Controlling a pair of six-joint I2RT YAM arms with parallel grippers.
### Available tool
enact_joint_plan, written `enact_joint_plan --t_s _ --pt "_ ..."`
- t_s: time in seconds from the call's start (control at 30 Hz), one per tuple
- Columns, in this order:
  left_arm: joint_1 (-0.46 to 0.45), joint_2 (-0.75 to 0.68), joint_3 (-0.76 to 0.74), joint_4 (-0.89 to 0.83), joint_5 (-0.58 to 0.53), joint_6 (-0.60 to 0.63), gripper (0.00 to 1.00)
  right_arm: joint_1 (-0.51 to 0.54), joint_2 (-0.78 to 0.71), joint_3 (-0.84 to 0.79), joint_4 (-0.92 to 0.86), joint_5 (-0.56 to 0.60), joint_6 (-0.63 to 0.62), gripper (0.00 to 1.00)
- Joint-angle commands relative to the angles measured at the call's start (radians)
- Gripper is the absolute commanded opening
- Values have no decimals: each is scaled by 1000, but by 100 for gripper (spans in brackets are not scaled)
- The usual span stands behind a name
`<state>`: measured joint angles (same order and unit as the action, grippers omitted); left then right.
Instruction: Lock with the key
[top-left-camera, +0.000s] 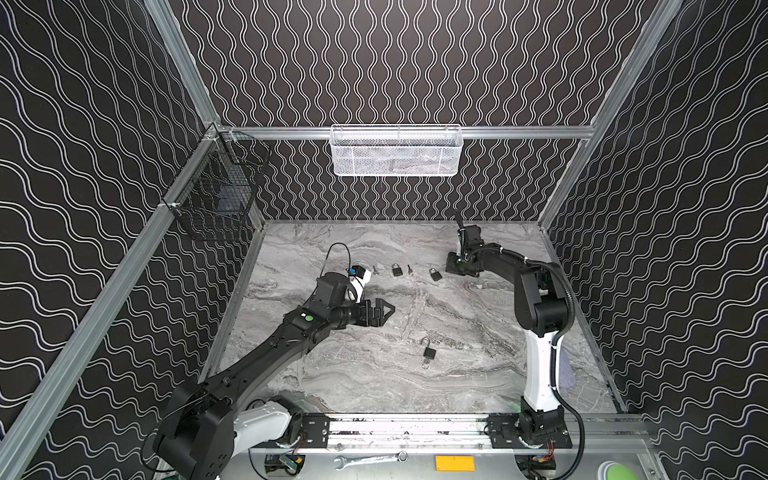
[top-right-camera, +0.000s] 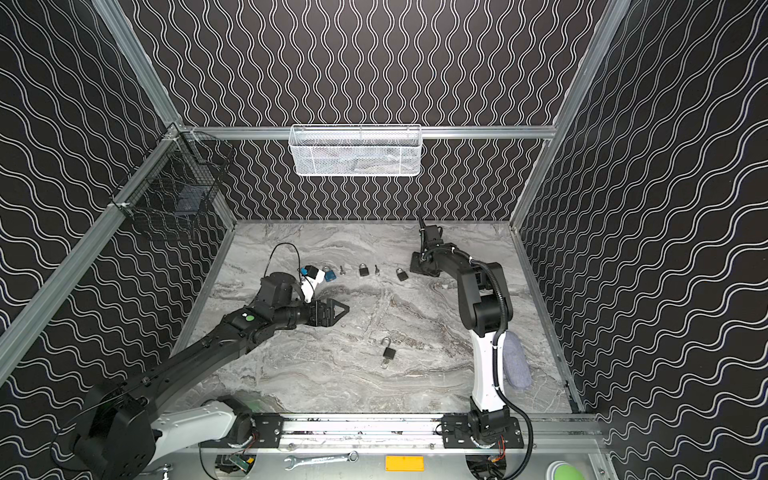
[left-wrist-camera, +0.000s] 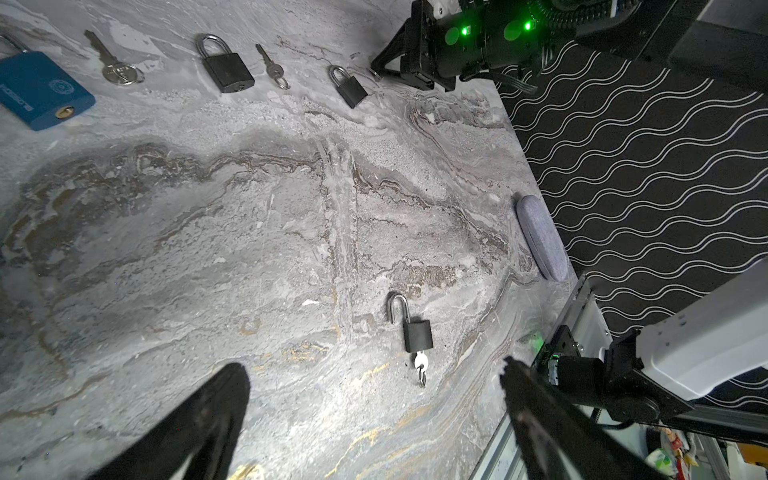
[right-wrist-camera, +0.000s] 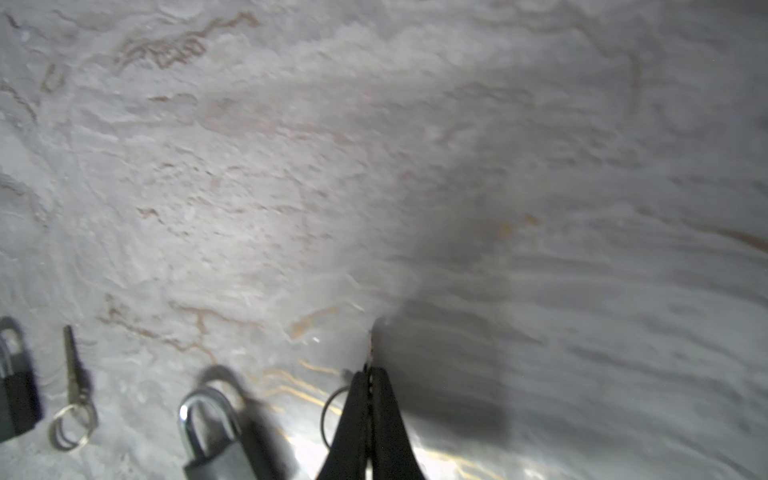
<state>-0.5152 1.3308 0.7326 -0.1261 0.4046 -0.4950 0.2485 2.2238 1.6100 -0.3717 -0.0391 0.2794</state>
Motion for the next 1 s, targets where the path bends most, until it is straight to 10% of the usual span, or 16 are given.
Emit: enact_joint_plan --t_s 0.0,0.97 --pt "1 9 13 21 6 18 98 13 33 0 -185 -18 -29 9" --pt "1 63 20 22 -24 7 99 26 -132 -68 -140 -31 22 42"
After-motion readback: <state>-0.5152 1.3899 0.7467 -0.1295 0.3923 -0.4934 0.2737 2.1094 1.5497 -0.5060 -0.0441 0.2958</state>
